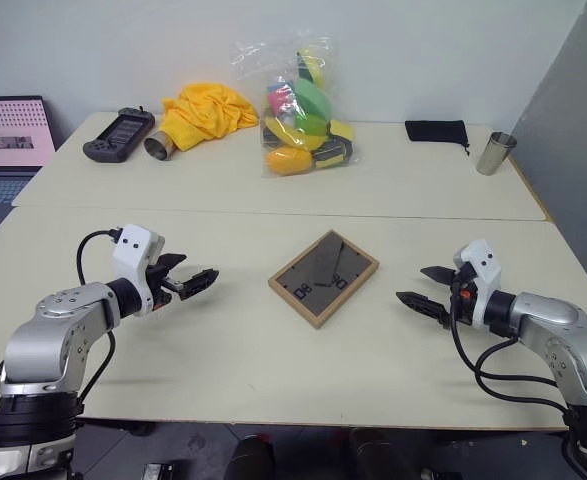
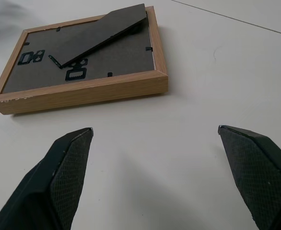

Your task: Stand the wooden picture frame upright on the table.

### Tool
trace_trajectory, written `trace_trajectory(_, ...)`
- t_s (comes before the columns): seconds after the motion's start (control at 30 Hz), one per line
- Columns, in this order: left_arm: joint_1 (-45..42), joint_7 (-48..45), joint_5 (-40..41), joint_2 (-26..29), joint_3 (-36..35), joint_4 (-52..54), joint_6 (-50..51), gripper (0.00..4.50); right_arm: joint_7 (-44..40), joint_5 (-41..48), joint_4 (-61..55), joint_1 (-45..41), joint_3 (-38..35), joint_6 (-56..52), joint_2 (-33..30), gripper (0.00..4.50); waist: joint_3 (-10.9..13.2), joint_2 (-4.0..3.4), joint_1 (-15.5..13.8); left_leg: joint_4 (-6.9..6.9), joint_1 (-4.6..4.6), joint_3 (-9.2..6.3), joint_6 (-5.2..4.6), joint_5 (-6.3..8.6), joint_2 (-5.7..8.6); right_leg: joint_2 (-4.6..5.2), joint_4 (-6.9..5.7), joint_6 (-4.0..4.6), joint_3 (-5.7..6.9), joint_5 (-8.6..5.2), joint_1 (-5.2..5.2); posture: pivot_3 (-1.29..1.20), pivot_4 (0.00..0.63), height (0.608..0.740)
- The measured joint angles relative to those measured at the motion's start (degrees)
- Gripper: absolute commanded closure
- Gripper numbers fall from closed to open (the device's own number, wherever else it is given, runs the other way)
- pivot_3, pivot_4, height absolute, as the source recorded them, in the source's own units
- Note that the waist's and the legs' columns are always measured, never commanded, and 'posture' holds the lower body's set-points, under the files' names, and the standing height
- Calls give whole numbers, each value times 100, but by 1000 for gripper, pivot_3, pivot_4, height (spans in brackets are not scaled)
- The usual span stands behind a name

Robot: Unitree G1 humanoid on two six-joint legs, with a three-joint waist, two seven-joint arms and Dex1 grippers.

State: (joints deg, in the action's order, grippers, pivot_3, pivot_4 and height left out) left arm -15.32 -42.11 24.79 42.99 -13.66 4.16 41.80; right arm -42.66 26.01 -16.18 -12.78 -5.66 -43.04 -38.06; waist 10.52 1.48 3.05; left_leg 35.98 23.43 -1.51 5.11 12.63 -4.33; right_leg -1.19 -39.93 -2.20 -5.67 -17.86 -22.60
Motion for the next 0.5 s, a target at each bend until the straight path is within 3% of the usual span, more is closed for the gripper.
trace_trajectory(0.5, -40, -130, 31, 12, 47, -100, 10, 0, 48, 5, -161, 4, 4, -117, 2, 52, 0, 0, -1, 0, 0, 0, 0, 0, 0, 0, -1, 0, 0, 0, 0, 0, 150, 740)
